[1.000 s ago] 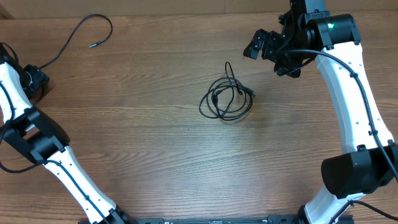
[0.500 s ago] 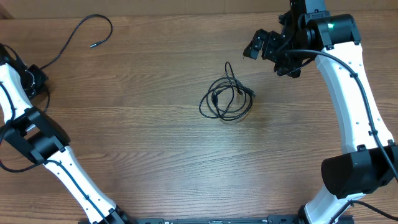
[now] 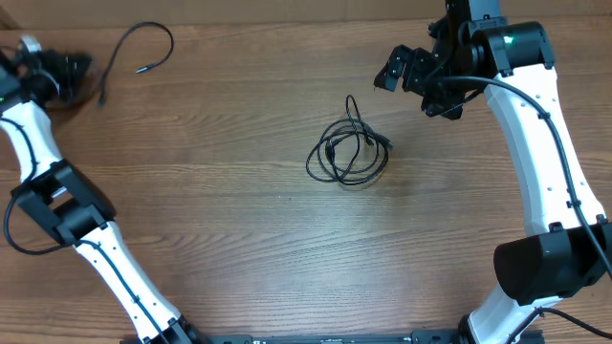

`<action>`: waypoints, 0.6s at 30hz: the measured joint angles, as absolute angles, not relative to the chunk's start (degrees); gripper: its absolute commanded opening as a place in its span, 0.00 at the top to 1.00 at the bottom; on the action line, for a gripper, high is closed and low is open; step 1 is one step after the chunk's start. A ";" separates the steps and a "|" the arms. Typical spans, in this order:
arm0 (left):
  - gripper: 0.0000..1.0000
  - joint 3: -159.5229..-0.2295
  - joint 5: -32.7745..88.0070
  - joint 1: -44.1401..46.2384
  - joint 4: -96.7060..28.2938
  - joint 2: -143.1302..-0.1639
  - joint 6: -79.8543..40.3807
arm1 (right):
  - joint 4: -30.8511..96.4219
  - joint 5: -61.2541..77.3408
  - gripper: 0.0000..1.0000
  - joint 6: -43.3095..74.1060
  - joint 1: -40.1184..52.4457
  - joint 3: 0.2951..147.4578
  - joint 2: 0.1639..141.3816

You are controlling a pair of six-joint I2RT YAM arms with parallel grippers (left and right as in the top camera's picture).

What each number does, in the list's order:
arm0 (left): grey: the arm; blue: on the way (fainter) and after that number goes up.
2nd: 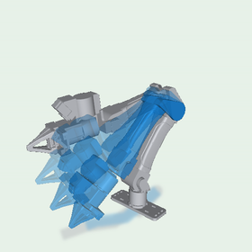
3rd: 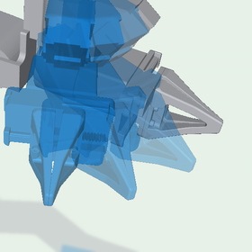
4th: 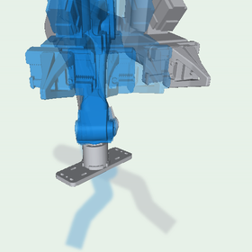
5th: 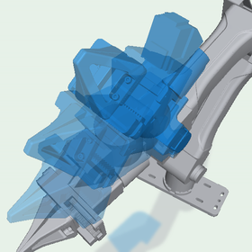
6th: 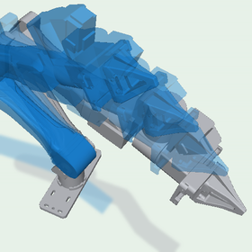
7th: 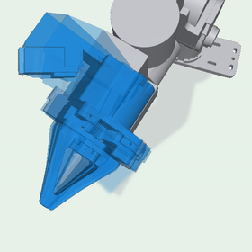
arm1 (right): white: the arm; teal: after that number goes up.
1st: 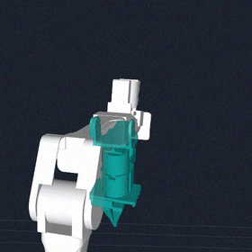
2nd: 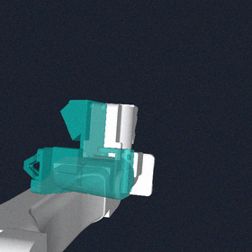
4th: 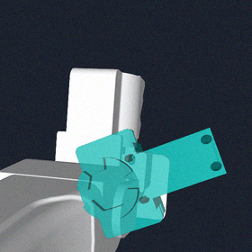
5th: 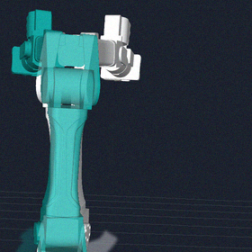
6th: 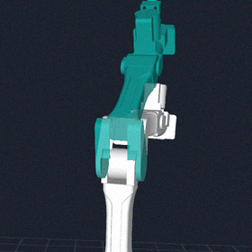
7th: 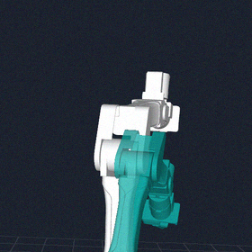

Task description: Untangle cables

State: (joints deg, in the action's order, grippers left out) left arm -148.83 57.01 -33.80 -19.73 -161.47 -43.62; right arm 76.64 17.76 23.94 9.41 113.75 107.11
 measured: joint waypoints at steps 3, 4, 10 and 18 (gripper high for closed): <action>0.96 -148.88 61.30 -31.05 -6.79 -161.47 -52.93 | 76.66 17.76 0.00 23.92 9.39 113.75 107.11; 0.96 -148.90 62.15 -29.85 -4.21 -161.47 -55.33 | 76.71 17.78 0.00 23.97 9.39 113.75 107.11; 0.96 -148.90 62.35 -23.38 -7.27 -161.47 -59.59 | 76.71 17.78 0.00 23.97 9.41 113.75 107.11; 0.96 -148.88 61.69 -19.55 -16.36 -161.49 -51.81 | 76.71 17.78 0.00 23.97 9.41 113.75 107.11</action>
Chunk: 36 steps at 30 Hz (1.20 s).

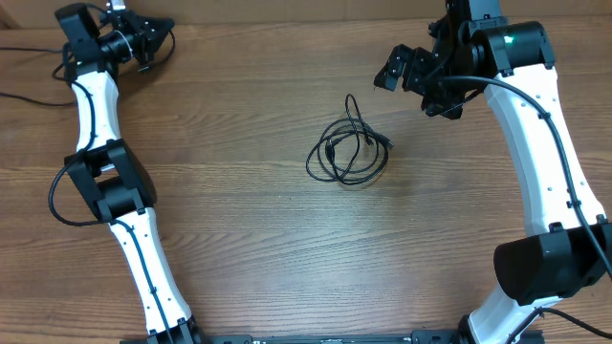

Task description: Untangle cables

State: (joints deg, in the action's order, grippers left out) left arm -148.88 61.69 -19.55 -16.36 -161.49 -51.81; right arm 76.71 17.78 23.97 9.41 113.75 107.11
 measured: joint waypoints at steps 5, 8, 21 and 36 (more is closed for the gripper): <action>0.81 -148.88 61.73 -21.71 -17.08 -161.49 -50.02 | 76.71 17.76 0.00 23.94 9.39 113.75 107.11; 0.76 -148.90 61.73 -23.73 -19.70 -161.49 -48.66 | 76.71 17.78 0.00 23.97 9.41 113.75 107.11; 0.49 -159.22 22.96 -26.63 -58.24 -161.25 -18.06 | 76.66 17.76 0.00 23.97 9.41 113.75 107.11; 0.46 -159.30 -2.74 -25.47 -49.71 -158.89 -7.62 | 76.73 17.76 0.00 23.94 9.41 113.75 107.11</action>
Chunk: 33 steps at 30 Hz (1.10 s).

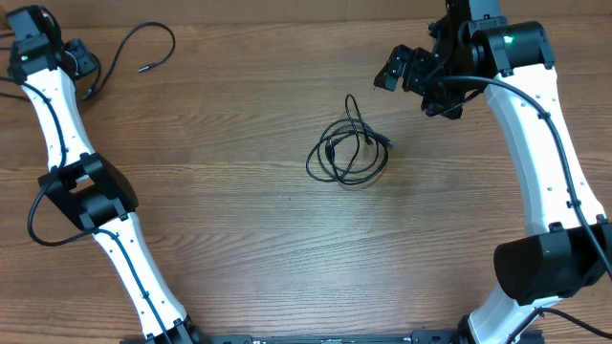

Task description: Untangle cables

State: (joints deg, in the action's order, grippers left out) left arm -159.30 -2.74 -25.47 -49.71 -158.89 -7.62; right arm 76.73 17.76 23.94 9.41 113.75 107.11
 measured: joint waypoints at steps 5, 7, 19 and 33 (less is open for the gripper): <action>0.42 -155.57 -3.88 -25.47 -48.38 -158.91 -4.99 | 76.73 17.78 0.00 23.94 9.39 113.75 107.11; 0.37 -154.61 -3.27 -25.47 -47.05 -158.91 -3.46 | 76.71 17.76 0.00 23.94 9.39 113.75 107.11; 0.38 -150.43 2.85 -25.47 -41.08 -159.04 3.42 | 76.69 17.78 0.00 23.97 9.39 113.75 107.11; 0.52 -150.23 6.72 -28.05 -43.53 -161.29 4.69 | 76.69 17.76 0.00 23.94 9.41 113.75 107.11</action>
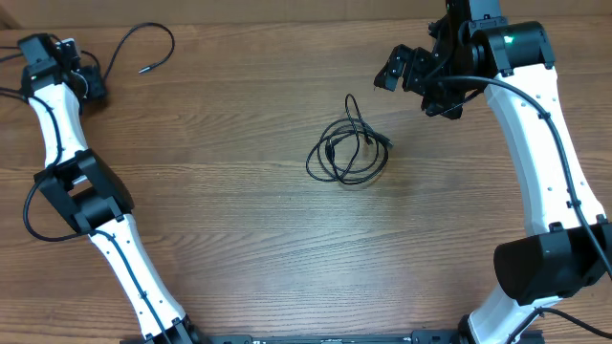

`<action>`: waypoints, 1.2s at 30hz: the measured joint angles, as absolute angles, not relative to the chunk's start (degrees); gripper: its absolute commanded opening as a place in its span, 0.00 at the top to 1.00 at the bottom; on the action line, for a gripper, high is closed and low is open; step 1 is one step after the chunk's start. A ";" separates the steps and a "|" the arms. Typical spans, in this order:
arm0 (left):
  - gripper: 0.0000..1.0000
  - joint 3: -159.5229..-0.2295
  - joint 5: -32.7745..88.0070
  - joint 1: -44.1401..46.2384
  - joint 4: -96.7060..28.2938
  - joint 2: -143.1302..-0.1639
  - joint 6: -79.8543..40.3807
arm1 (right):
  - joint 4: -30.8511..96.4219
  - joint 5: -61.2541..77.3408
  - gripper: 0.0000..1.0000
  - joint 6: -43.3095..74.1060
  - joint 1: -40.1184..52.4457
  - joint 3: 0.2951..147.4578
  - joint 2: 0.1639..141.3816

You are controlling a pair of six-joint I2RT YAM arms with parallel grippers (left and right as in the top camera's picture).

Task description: Untangle cables

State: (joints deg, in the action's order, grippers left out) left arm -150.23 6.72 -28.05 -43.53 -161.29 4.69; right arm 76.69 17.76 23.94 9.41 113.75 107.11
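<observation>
A tangled black cable coil [348,155] lies in the middle of the wooden table, one loop sticking up toward the back. A second, loose black cable [145,29] curves across the far left corner, its free plug end [142,69] resting on the wood. My left gripper [92,82] sits at that cable's lower end, and the overhead view does not show whether its fingers hold it. My right gripper [389,73] hovers to the right of and behind the coil, jaws apart with nothing in them.
The left arm's white links [62,124] run down the left side of the table [239,248]. The right arm [545,143] arches along the right side. A thin arm lead [10,94] trails at the far left edge.
My left gripper has shifted a little to the right and toward the front, now at the loose cable's lower end. The coil, the loose cable and the right arm have not moved.
My left gripper was first at the far left edge beside the loose cable's lower end. Then it was over the cable's loop, hiding it. Then it was back at the far left corner with the cable lying as before, where it still is. The right arm and coil stayed put.
</observation>
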 measured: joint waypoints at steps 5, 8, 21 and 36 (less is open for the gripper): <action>0.71 -150.26 7.29 -28.93 -43.92 -161.29 4.99 | 76.71 17.76 0.00 23.94 9.41 113.75 107.11; 0.84 -150.26 8.45 -29.15 -43.86 -161.29 4.91 | 76.71 17.78 0.00 23.94 9.41 113.75 107.11; 0.96 -156.68 21.76 -29.63 -42.44 -164.38 -2.50 | 76.73 17.76 0.00 23.97 9.39 113.75 107.11; 0.96 -170.74 41.87 -24.62 -37.74 -165.03 -16.23 | 76.69 17.78 0.00 23.97 9.41 113.75 107.11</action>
